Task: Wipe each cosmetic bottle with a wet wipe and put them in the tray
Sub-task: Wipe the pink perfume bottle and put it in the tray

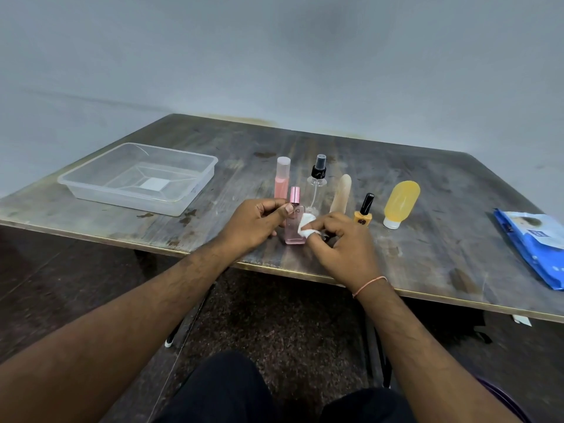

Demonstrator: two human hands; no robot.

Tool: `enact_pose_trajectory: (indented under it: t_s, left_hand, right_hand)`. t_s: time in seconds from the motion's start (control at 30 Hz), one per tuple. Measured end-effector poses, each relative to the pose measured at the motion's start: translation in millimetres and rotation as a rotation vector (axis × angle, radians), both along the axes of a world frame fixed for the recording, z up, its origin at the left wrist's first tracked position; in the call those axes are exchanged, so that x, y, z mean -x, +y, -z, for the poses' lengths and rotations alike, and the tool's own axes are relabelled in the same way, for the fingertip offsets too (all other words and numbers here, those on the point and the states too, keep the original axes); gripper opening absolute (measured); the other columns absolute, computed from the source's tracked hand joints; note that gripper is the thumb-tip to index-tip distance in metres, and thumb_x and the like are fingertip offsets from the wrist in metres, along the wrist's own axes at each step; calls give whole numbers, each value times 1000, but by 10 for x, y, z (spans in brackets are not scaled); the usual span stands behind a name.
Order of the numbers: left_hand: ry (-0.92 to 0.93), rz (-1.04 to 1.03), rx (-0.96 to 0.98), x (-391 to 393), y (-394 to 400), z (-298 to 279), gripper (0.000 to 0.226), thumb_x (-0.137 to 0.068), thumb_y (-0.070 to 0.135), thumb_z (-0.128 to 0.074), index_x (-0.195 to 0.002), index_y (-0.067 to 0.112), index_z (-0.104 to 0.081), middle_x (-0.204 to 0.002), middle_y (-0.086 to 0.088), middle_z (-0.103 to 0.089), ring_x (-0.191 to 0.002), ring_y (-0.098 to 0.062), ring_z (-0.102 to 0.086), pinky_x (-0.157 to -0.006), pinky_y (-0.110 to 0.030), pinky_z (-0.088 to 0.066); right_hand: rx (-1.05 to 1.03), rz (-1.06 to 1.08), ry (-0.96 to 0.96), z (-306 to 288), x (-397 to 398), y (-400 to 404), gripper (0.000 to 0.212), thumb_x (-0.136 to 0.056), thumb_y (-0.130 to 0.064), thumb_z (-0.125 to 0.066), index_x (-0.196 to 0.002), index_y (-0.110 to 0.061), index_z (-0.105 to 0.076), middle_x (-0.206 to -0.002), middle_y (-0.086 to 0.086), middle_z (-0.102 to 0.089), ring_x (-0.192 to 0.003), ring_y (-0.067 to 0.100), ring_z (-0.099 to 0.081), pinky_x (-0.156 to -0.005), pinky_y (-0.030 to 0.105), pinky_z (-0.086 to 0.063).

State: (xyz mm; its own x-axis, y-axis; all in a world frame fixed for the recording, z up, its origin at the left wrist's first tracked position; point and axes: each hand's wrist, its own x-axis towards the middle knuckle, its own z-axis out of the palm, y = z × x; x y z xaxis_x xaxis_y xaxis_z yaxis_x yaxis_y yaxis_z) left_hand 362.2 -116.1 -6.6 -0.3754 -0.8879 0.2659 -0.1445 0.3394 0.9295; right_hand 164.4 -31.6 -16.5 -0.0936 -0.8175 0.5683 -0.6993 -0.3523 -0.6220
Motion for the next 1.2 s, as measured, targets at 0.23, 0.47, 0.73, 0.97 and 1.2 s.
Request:
enact_pose_trajectory:
  t_s: [0.23,0.47,0.73,0.97,1.2]
  left_hand:
    - [-19,22,43,-12,54,-23,20,-107,29,-65,-121,32,-79,-104,15,-83,-87,2,-74,-65,-11,-51]
    - [-11,109,12,-8,56,-2,27,-105,18,-69,-130,25,-75,-116,9,-82,-104,-4,-76,-76,-18,-58]
    - [-70,129,49,-20,31,3,34,-101,23,-74,-134,14,-75,-126,6,-79,-122,-11,-73,-114,-41,-53]
    - [-101,174,4,-30,70,-54,50,-97,21,-80,-143,33,-67,-122,10,-80,-112,-14,-77,-109,-44,-57]
    - [-117,236,-12,-16,93,-46,90,-80,5,-93,-155,35,-52,-105,-1,-82,-92,-15,-79,-90,-31,-64]
  right_hand:
    - [-72,-15,-245,15,43,-50,21,-96,-22,-78,-115,-31,-83,-101,-17,-81,-80,4,-71,-76,20,-55]
    - [-27,-51,-243,31,68,-47,31,-94,-19,-81,-122,-32,-81,-108,-16,-81,-96,9,-74,-86,31,-59]
    - [29,-83,-160,0,46,-5,33,-91,-15,-84,-120,-28,-81,-110,-16,-80,-104,4,-73,-90,26,-58]
    - [48,-51,-156,9,38,6,28,-89,-13,-84,-114,-26,-83,-107,-16,-80,-100,1,-74,-90,30,-61]
    - [58,-47,-124,-8,25,8,34,-91,-13,-82,-121,-30,-81,-110,-18,-79,-100,2,-73,-90,30,-60]
